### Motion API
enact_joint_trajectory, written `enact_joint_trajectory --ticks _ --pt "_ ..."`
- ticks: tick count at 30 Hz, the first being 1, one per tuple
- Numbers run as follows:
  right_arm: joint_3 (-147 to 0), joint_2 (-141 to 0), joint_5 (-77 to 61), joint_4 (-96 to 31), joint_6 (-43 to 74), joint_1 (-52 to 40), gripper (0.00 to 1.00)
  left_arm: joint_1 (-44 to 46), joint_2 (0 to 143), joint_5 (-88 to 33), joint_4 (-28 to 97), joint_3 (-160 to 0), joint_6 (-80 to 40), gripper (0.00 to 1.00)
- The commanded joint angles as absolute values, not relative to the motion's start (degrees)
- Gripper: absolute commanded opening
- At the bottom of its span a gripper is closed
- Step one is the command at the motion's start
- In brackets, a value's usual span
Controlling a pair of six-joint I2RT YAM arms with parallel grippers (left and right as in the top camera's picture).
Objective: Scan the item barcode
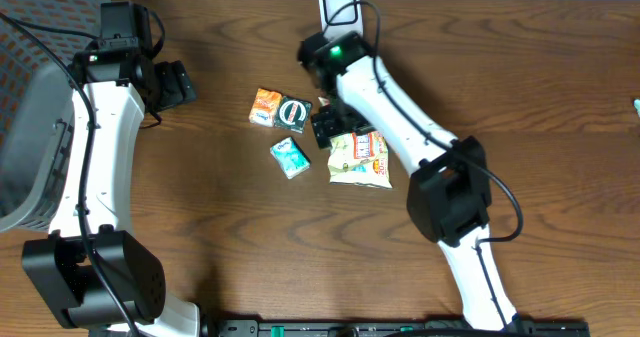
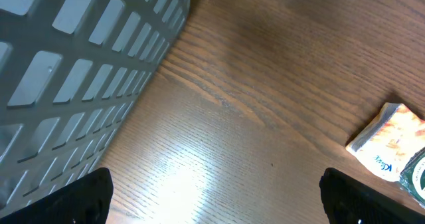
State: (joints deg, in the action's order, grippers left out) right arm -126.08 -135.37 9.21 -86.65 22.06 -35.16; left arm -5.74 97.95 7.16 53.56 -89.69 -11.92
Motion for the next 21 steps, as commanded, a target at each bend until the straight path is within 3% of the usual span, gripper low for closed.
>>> enact_joint_trajectory --ticks 1,12,21 --pt "-124.2 -135.3 22.1 -83.0 28.5 -38.9 0.99 -5.9 98.5 7.0 53.7 -89.4 -11.4 0.98" --pt "-112.7 -135.3 29.5 -68.5 29.3 -43.0 0.99 -5.9 98.5 7.0 53.7 -89.4 -11.4 0.98" --pt "-106.6 -135.3 29.8 -66.0 30.2 -40.8 0.99 -5.9 98.5 7.0 53.7 -89.4 -11.4 0.98"
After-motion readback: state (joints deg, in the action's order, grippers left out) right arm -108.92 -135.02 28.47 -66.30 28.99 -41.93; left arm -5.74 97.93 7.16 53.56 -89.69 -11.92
